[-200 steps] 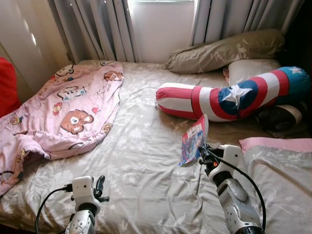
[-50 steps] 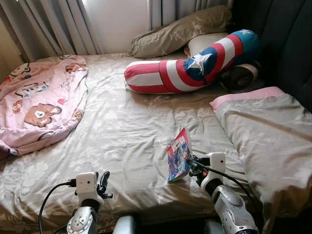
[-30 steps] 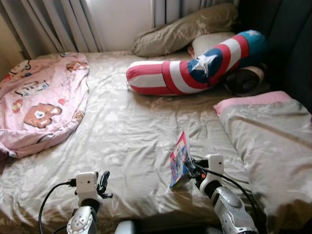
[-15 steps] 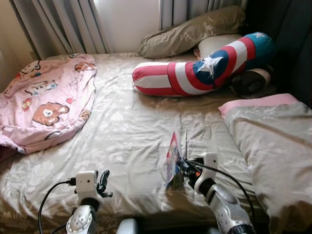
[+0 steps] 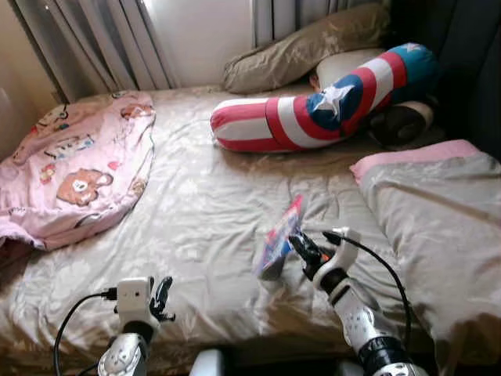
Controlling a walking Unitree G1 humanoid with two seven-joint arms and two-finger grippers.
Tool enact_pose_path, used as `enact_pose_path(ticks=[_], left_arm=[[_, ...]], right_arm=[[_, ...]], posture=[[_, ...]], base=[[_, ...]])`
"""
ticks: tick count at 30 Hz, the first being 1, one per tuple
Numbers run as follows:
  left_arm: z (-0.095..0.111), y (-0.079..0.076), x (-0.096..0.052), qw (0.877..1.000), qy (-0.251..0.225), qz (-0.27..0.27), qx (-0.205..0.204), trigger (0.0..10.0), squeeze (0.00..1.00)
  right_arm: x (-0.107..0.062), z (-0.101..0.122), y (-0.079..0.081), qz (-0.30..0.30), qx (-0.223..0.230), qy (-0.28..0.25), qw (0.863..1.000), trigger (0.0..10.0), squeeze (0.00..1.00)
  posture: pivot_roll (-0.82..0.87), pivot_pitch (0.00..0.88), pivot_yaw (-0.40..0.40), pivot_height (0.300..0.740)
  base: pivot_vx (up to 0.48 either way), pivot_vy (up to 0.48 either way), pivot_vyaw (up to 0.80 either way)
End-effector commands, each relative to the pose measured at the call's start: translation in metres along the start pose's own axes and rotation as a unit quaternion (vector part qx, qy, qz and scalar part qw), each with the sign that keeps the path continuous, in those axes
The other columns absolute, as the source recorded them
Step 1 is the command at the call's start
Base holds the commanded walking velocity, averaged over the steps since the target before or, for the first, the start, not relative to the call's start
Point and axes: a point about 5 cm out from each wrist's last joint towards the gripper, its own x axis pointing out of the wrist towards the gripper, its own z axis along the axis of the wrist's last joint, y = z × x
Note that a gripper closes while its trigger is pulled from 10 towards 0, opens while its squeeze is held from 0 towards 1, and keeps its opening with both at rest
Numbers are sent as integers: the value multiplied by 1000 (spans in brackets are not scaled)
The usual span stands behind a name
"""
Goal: Clean up the room
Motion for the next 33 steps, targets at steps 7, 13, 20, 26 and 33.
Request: enact_pose_path(ticks=[7, 13, 20, 26, 33], left_arm=[[2, 5, 0, 1000, 6, 0, 7, 10000, 0], [1, 4, -2, 1000, 11, -6, 10, 10000, 0], [-2, 6, -8, 1000, 18, -10, 16, 10000, 0], [-4, 6, -13, 999, 24, -13, 19, 10000, 0], [-7, 7, -19, 999, 32, -13, 21, 10000, 0]], right_arm=[[-4, -5, -2, 2, -7, 19, 1000, 10000, 0], [-21, -28, -29, -68, -5, 77, 995, 10000, 0], [-41, -34, -59, -191, -44, 112, 974, 10000, 0], [-51, -33, -72, -244, -61, 122, 960, 10000, 0], [-61, -39, -81, -297, -77, 139, 942, 10000, 0]], posture=[[71, 0, 117, 619], [69, 0, 123, 619], [75, 0, 137, 619], [83, 0, 144, 619], [93, 0, 147, 619]], base=[[0, 0, 0], [0, 0, 0], [0, 0, 0], [0, 0, 0], [0, 0, 0]])
